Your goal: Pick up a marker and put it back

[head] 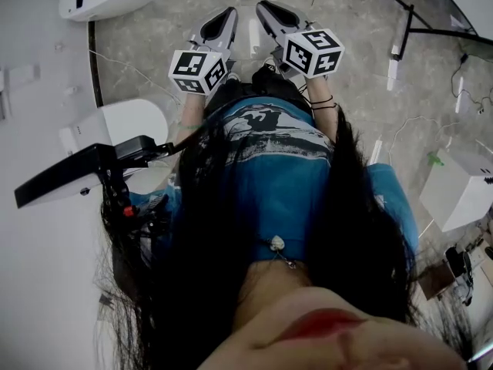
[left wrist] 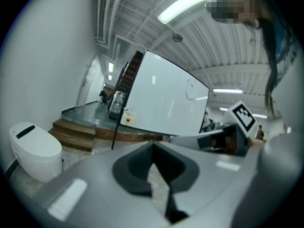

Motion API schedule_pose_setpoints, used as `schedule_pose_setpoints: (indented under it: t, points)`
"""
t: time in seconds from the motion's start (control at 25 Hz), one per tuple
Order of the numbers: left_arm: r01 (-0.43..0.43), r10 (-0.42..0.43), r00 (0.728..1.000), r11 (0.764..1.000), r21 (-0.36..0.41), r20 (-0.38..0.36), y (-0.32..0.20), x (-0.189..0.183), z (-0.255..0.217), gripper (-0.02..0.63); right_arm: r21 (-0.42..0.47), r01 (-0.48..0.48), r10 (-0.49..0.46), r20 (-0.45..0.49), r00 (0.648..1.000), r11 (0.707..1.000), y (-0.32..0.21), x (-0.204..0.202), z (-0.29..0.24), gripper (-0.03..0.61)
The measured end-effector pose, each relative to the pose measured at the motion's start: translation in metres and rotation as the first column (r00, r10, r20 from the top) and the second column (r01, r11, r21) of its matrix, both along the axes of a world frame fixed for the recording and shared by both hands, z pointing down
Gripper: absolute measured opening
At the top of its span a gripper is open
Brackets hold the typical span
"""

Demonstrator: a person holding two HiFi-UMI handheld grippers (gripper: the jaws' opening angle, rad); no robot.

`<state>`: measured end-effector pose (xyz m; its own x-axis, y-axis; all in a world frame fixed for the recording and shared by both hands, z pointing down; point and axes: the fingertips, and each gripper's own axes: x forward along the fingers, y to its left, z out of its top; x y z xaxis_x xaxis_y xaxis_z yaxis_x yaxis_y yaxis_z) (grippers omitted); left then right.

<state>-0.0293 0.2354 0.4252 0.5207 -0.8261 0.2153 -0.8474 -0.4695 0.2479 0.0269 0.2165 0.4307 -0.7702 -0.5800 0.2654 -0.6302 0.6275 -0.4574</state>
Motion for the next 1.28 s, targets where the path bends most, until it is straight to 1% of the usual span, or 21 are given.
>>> schedule_pose_setpoints:
  t: [0.08, 0.2, 0.32, 0.44, 0.64, 0.84, 1.04, 1.28]
  points:
    - [-0.015, 0.015, 1.000, 1.000, -0.001, -0.007, 0.006, -0.003, 0.001, 0.000, 0.003, -0.011, 0.011, -0.008, 1.000, 1.000, 0.006, -0.004, 0.000, 0.035]
    - [-0.037, 0.037, 0.999, 0.999, -0.009, -0.010, 0.011, 0.004, 0.004, 0.000, 0.001, -0.028, 0.028, -0.008, 1.000, 1.000, 0.011, 0.001, 0.001, 0.035]
    - [-0.053, 0.053, 0.999, 0.998, -0.021, -0.007, 0.015, 0.007, 0.006, 0.000, -0.016, -0.047, 0.048, 0.004, 0.999, 0.999, 0.016, 0.006, 0.003, 0.035]
    - [-0.077, 0.076, 0.997, 0.996, -0.034, -0.017, 0.027, 0.007, 0.012, 0.000, -0.028, -0.071, 0.071, -0.006, 0.997, 0.997, 0.029, 0.007, 0.007, 0.035]
    - [-0.084, 0.083, 0.996, 0.995, -0.051, -0.021, 0.038, 0.002, 0.020, 0.000, -0.041, -0.065, 0.064, -0.027, 0.998, 0.997, 0.042, 0.000, 0.016, 0.033]
    - [-0.071, 0.070, 0.997, 0.997, -0.008, -0.030, 0.062, -0.041, 0.018, 0.000, -0.006, -0.058, 0.058, -0.044, 0.997, 0.998, 0.070, -0.038, 0.016, 0.031]
    - [-0.056, 0.056, 0.998, 0.998, 0.004, -0.035, 0.068, -0.059, 0.017, 0.000, 0.010, -0.062, 0.063, -0.049, 0.997, 0.998, 0.073, -0.050, 0.013, 0.031]
    - [-0.065, 0.065, 0.998, 0.998, 0.004, -0.027, 0.066, -0.037, 0.017, 0.000, 0.008, -0.074, 0.074, -0.040, 0.996, 0.997, 0.071, -0.027, 0.013, 0.029]
